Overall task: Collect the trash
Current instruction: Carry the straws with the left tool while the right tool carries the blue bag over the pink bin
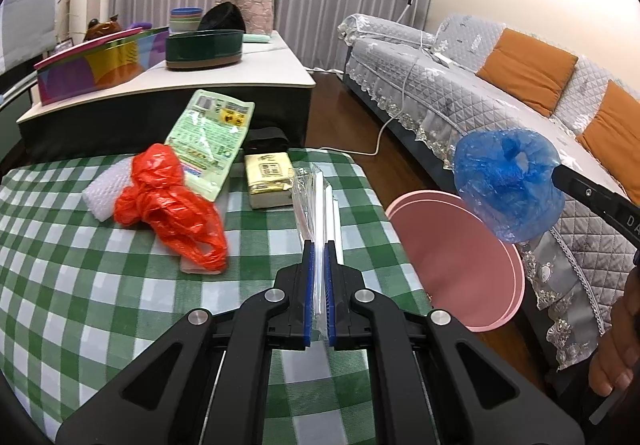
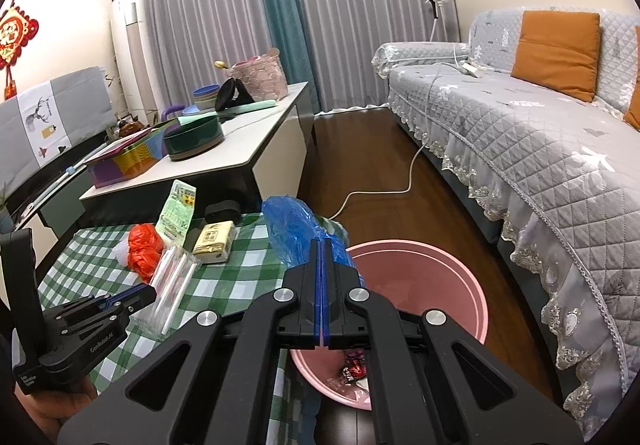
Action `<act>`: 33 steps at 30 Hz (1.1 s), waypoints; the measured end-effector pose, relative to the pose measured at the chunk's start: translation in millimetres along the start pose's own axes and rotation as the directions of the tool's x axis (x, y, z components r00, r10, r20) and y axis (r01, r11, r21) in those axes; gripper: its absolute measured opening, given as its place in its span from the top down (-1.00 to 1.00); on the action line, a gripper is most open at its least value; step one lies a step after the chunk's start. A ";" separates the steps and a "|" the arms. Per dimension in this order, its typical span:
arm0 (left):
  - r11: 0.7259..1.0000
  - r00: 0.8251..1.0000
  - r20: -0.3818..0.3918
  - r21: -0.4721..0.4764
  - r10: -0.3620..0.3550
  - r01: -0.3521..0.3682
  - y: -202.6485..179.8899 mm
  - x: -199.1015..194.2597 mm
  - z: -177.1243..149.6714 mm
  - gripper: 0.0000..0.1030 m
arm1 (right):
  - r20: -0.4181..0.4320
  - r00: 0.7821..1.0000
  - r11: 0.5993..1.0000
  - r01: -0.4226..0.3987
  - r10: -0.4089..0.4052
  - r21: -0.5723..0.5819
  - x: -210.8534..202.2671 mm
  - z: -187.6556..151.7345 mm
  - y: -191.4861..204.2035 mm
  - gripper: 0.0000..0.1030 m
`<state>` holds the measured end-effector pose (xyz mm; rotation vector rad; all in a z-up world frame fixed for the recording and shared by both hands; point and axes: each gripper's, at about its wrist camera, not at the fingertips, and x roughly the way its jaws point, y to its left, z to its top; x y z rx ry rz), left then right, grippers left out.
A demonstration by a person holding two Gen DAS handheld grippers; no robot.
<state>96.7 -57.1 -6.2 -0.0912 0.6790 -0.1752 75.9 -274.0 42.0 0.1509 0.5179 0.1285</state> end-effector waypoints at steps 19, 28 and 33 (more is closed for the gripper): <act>0.998 0.998 -0.030 0.046 -0.048 0.049 -40.6 15.1 0.3 0.91 | 0.023 0.998 0.997 0.052 -0.053 0.059 2.0 8.0 -42.6 0.99; 0.995 0.996 -0.046 0.065 -0.070 0.073 -69.3 25.0 3.8 0.91 | 0.014 0.998 0.990 0.057 -0.059 0.132 5.5 13.2 -63.9 0.99; 0.992 0.995 -0.055 0.082 -0.088 0.093 -84.0 32.1 4.7 0.91 | 0.002 0.998 0.986 0.061 -0.062 0.156 12.8 13.7 -73.2 0.99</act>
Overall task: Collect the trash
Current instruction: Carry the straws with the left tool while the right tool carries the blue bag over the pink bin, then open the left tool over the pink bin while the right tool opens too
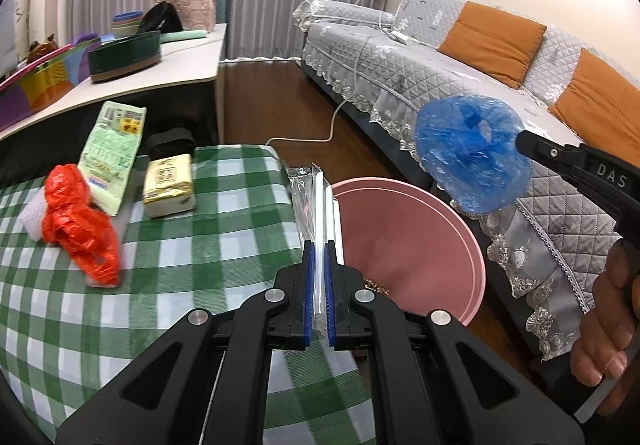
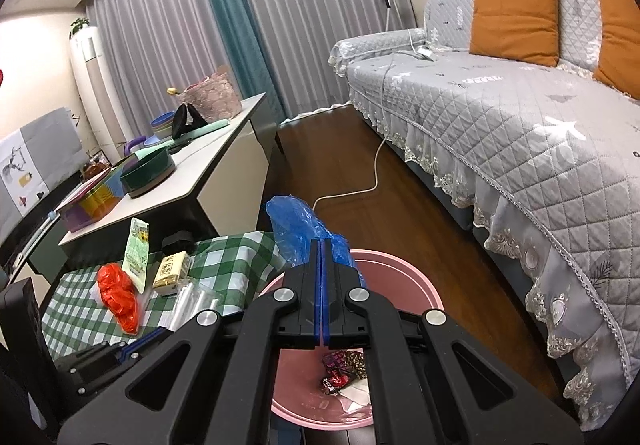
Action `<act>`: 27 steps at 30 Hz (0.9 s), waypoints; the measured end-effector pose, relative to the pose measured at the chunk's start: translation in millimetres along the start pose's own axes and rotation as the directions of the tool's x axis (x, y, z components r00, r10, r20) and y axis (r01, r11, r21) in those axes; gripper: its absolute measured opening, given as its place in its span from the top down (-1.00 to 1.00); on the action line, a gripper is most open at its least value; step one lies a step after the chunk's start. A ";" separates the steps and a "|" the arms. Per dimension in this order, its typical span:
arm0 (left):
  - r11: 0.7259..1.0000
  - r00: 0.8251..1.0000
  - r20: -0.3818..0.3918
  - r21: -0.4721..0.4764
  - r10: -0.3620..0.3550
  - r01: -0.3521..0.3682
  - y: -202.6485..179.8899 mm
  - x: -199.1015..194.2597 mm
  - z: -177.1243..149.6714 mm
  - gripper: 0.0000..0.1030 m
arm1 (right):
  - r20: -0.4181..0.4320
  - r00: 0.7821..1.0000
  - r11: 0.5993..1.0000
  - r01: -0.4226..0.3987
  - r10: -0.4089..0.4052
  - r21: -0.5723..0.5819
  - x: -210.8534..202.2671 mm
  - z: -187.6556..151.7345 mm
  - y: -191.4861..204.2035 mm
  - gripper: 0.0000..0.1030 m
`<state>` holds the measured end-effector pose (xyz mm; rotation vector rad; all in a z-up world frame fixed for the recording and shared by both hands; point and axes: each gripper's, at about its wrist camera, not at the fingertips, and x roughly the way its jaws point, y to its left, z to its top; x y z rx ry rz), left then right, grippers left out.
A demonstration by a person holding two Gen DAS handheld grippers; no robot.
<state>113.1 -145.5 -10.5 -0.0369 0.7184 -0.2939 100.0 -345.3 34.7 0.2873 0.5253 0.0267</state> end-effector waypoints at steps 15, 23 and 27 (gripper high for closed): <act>0.998 0.998 -0.038 0.041 -0.042 0.044 -27.8 37.3 5.4 0.91 | -0.025 0.998 0.998 0.062 -0.062 -0.010 14.6 -3.9 -11.3 0.99; 0.997 0.997 -0.060 0.052 -0.056 0.059 -34.0 50.8 11.1 0.90 | -0.033 0.997 0.998 0.069 -0.069 -0.006 17.7 -4.5 -14.7 0.99; 0.998 0.996 -0.079 0.029 -0.051 0.053 -31.6 54.4 12.1 0.59 | -0.072 0.995 0.997 0.074 -0.073 0.008 23.8 -6.0 -18.0 0.83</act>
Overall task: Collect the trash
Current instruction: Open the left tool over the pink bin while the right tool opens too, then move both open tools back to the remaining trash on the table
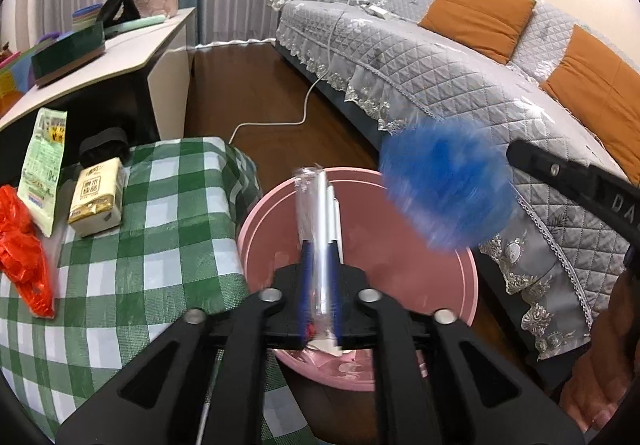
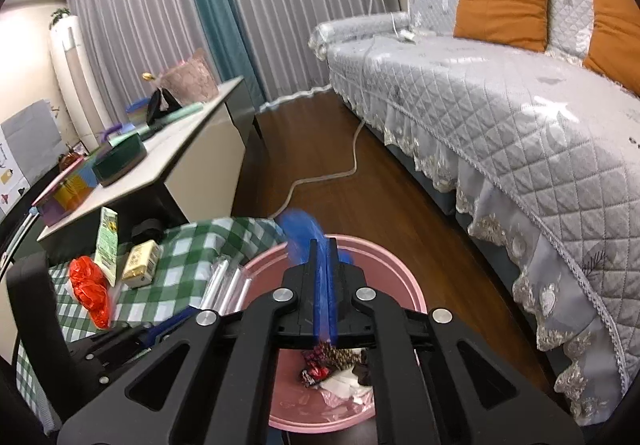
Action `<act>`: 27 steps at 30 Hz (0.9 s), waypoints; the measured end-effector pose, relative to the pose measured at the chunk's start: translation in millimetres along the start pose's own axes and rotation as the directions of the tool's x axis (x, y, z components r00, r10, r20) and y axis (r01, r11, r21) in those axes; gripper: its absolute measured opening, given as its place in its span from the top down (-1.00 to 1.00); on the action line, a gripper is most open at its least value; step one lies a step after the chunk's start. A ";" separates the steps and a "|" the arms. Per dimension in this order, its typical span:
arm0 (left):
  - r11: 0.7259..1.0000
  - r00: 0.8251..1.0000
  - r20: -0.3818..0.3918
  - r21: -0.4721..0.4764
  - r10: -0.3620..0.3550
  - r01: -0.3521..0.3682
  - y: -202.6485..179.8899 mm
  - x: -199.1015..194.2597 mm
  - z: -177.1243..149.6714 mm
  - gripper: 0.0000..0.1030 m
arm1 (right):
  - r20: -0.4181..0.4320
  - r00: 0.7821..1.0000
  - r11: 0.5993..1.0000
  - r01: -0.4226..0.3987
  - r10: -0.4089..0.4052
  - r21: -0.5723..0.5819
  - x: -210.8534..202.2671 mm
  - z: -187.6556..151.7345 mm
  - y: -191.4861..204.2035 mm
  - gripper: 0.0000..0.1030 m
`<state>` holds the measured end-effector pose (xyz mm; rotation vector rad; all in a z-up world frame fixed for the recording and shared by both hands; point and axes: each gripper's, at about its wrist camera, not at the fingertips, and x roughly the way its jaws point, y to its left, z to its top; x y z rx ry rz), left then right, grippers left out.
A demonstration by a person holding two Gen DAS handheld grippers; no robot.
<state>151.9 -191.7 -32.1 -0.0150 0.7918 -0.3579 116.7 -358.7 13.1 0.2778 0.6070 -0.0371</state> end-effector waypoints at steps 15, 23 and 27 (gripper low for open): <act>0.999 0.999 0.027 -0.010 0.037 -0.037 20.9 -40.2 -8.7 0.41 | -0.003 1.000 1.000 0.009 -0.009 -0.010 -2.4 -7.7 9.0 0.26; 0.999 0.996 0.068 -0.008 0.049 -0.049 37.4 -74.3 -9.4 0.50 | 0.010 1.000 0.999 -0.013 0.013 -0.052 -12.9 -13.9 26.4 0.26; 0.998 0.994 0.093 -0.009 0.061 -0.060 49.3 -91.7 -9.4 0.64 | 0.015 1.000 0.997 -0.021 0.023 -0.076 -18.7 -17.0 36.1 0.26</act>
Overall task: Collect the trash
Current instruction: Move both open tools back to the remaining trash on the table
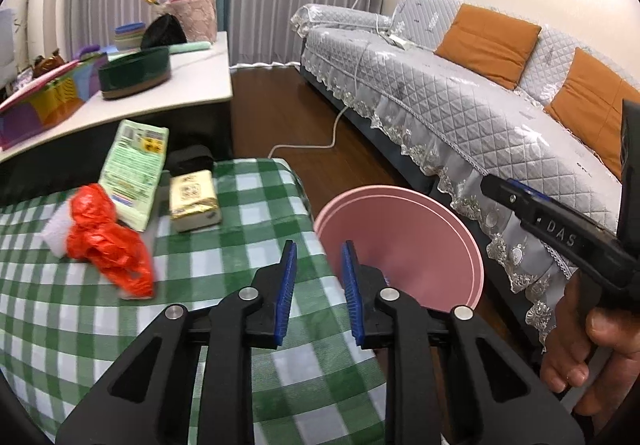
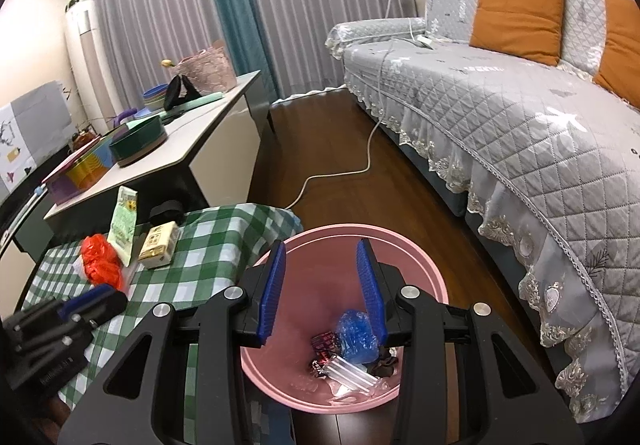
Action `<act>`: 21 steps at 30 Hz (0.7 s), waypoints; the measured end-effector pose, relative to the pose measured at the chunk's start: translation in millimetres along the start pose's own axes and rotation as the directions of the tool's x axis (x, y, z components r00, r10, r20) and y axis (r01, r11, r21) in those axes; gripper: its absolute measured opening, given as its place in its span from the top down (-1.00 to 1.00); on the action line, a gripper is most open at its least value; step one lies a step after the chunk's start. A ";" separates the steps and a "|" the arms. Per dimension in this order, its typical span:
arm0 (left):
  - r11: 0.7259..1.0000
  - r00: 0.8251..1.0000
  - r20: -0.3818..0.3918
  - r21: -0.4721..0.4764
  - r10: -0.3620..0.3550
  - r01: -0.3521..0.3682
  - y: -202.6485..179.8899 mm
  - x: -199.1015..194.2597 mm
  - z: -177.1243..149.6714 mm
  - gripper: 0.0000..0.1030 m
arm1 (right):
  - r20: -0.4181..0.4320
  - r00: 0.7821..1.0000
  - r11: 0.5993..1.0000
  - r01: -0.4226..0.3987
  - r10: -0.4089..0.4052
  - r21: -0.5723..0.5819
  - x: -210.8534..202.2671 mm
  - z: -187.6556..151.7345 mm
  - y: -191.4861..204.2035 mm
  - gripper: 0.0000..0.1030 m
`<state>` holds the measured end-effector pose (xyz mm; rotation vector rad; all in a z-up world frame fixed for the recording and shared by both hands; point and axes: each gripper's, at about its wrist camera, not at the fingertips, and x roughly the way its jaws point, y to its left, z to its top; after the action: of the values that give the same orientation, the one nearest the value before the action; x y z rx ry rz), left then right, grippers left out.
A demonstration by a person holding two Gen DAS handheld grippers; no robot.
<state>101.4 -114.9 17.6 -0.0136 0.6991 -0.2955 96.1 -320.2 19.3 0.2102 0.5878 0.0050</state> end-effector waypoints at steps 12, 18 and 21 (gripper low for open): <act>0.999 0.998 0.054 -0.009 0.037 -0.037 35.2 -29.5 5.2 0.85 | 0.015 1.000 0.998 -0.017 0.018 -0.061 -7.0 -5.4 25.3 0.26; 0.997 0.994 0.076 -0.036 0.073 -0.070 59.4 -36.0 4.5 0.85 | 0.012 1.000 0.997 -0.018 0.019 -0.076 -4.6 -7.6 34.3 0.27; 0.995 0.993 0.080 -0.059 0.083 -0.079 69.4 -35.7 1.9 0.85 | 0.007 1.000 0.996 -0.023 0.023 -0.082 -1.6 -8.9 38.8 0.31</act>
<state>95.0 -38.8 34.0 -0.0500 0.6240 -0.1964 92.0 -280.6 20.7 0.1377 0.5761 0.0502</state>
